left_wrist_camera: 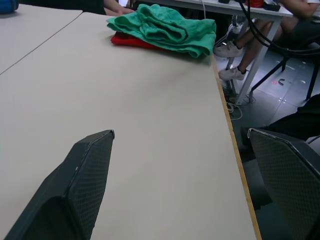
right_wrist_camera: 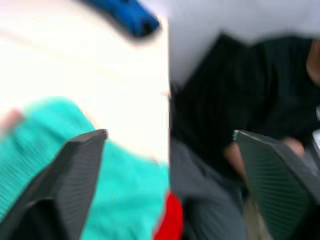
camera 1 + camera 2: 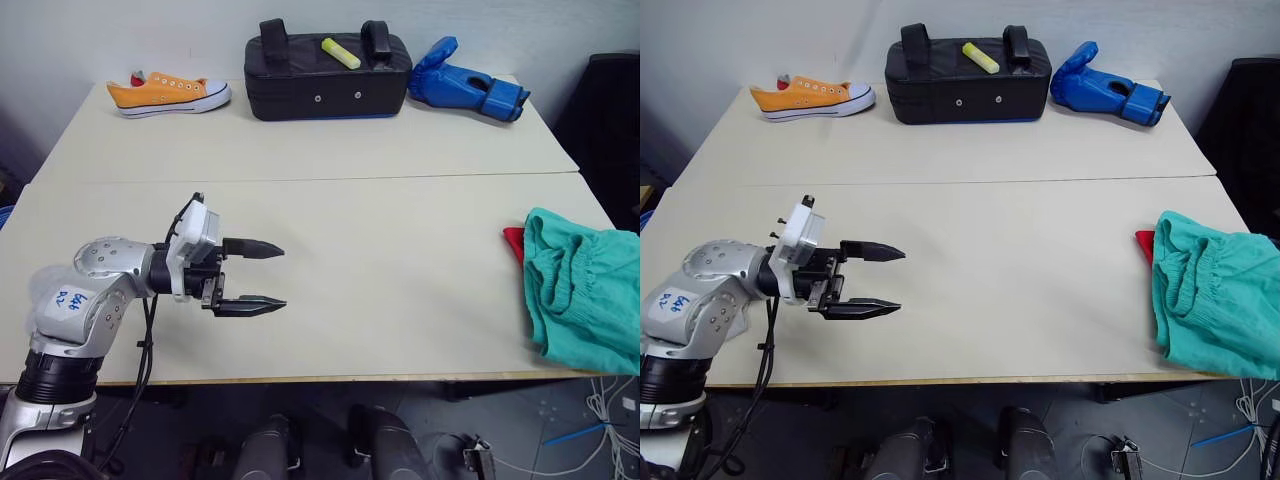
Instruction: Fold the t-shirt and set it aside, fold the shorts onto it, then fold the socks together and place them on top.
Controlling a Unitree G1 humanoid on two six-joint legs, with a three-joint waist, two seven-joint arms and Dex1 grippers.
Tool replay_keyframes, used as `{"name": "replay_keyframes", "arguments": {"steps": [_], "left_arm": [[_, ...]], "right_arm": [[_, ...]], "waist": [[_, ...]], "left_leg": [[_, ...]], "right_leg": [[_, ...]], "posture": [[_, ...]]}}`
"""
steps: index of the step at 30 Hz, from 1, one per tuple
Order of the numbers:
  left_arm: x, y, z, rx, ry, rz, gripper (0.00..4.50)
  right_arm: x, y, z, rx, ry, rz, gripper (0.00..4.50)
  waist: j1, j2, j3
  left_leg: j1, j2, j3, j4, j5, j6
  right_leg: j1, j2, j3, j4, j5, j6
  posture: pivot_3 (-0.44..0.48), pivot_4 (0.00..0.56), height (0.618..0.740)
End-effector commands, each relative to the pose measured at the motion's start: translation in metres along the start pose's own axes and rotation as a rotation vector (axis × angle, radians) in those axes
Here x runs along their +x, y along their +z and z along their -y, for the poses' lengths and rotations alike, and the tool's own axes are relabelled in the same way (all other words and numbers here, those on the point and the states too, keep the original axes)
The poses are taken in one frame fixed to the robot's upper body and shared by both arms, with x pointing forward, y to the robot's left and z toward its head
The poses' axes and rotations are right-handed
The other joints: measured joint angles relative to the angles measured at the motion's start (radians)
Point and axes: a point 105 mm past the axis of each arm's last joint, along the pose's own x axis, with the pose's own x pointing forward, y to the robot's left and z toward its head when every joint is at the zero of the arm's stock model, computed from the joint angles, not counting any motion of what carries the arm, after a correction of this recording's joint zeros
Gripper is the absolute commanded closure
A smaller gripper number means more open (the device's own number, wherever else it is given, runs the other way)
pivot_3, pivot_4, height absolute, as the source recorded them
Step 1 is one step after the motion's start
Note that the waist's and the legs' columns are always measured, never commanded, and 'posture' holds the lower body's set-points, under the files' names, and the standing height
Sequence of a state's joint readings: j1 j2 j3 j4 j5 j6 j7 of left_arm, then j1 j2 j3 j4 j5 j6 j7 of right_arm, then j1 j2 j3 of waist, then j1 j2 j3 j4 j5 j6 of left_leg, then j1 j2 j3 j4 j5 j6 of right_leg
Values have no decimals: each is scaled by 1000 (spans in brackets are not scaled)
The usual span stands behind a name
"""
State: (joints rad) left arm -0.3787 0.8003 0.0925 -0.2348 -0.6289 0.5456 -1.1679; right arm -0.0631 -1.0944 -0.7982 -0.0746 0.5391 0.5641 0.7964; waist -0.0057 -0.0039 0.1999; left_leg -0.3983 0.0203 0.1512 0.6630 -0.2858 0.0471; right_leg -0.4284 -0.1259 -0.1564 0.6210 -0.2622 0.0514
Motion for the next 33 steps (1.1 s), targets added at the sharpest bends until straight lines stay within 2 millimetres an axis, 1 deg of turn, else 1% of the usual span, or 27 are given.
{"name": "replay_keyframes", "arguments": {"steps": [1,2,4,5,6,7,9,10,13,14,16,18,21,24,28,32,33], "left_arm": [[-22,2,2,33,122,-36,0],[-29,-1,2,27,164,-55,0],[-46,-9,4,6,263,-87,0],[-54,-12,6,-3,318,-105,0],[-63,-16,8,-14,379,-119,0],[-70,-20,11,-24,428,-130,0],[-94,-35,17,-48,560,-180,0],[-102,-40,20,-54,599,-201,0],[-141,-58,29,-101,749,-270,0],[-153,-64,31,-113,785,-294,0],[-166,-70,32,-111,813,-335,0],[-179,-76,29,-78,832,-388,0],[-206,-93,28,-7,830,-541,0],[-227,-99,23,-15,862,-572,0],[-240,-100,11,-1,893,-580,0],[-242,-113,0,-20,884,-612,0],[-241,-121,0,-56,864,-631,0]], "right_arm": [[13,33,-99,119,476,102,27],[12,41,-124,140,600,124,27],[10,50,-164,178,805,145,27],[8,52,-180,187,889,148,27],[8,53,-193,196,957,146,27],[9,53,-202,201,1002,146,27],[12,56,-215,212,1077,163,27],[13,57,-218,217,1095,168,27],[18,60,-225,234,1153,187,27],[19,61,-227,236,1170,190,27],[20,60,-228,235,1186,190,27],[23,59,-229,232,1193,188,27],[25,57,-229,224,1196,181,27],[27,55,-229,211,1194,176,27],[25,55,-230,201,1201,175,27],[22,55,-230,193,1212,175,27],[22,55,-231,193,1212,175,27]], "waist": [[-4,0,0],[0,0,0],[4,1,1],[5,0,1],[5,0,1],[8,-1,1],[7,-3,1],[7,-2,1],[8,-3,1],[8,-3,1],[13,-3,1],[19,-3,1],[20,-3,1],[16,-3,1],[14,-3,1],[8,-3,1],[6,-3,1]], "left_leg": [[0,1,0,0,0,0],[0,1,0,0,-1,0],[-1,1,-1,0,-1,0],[-1,1,-1,0,-1,1],[-1,1,-2,0,-2,1],[-1,1,-2,0,-3,1],[-3,0,-4,0,-4,2],[-3,-1,-4,0,-5,3],[-5,-3,-3,0,-6,5],[-5,-3,-3,1,-9,3],[-5,-3,-3,1,-9,3],[-5,-3,-3,1,-11,4],[-5,-3,-3,1,-14,7],[-6,-3,-3,0,-15,7],[-6,-3,-3,0,-15,5],[-6,-3,-2,0,-15,4],[-7,-3,-2,0,-15,4]], "right_leg": [[0,1,0,0,0,0],[0,1,0,0,-1,-1],[-1,1,0,0,-1,-2],[-1,1,0,0,-1,-2],[0,0,-1,-1,-1,-2],[0,0,-1,-2,-1,-2],[-1,-1,-1,-4,-1,-2],[0,-3,-1,-4,-1,-2],[-1,-5,-2,-6,0,0],[-1,-5,-2,-7,1,1],[0,-5,-3,-8,1,1],[0,-5,-3,-9,1,1],[-1,-5,-3,-9,1,1],[-2,-5,-3,-10,1,0],[-3,-6,-3,-11,1,0],[-2,-6,-3,-11,2,1],[-3,-6,-3,-12,2,1]], "posture": [[0,150,740],[0,150,740],[0,150,740],[0,150,740],[0,150,740],[0,150,740],[0,150,740],[0,150,740],[0,150,740],[0,150,740],[0,150,740],[0,150,740],[0,150,740],[0,150,740],[0,150,740],[0,150,740],[0,150,740]]}}
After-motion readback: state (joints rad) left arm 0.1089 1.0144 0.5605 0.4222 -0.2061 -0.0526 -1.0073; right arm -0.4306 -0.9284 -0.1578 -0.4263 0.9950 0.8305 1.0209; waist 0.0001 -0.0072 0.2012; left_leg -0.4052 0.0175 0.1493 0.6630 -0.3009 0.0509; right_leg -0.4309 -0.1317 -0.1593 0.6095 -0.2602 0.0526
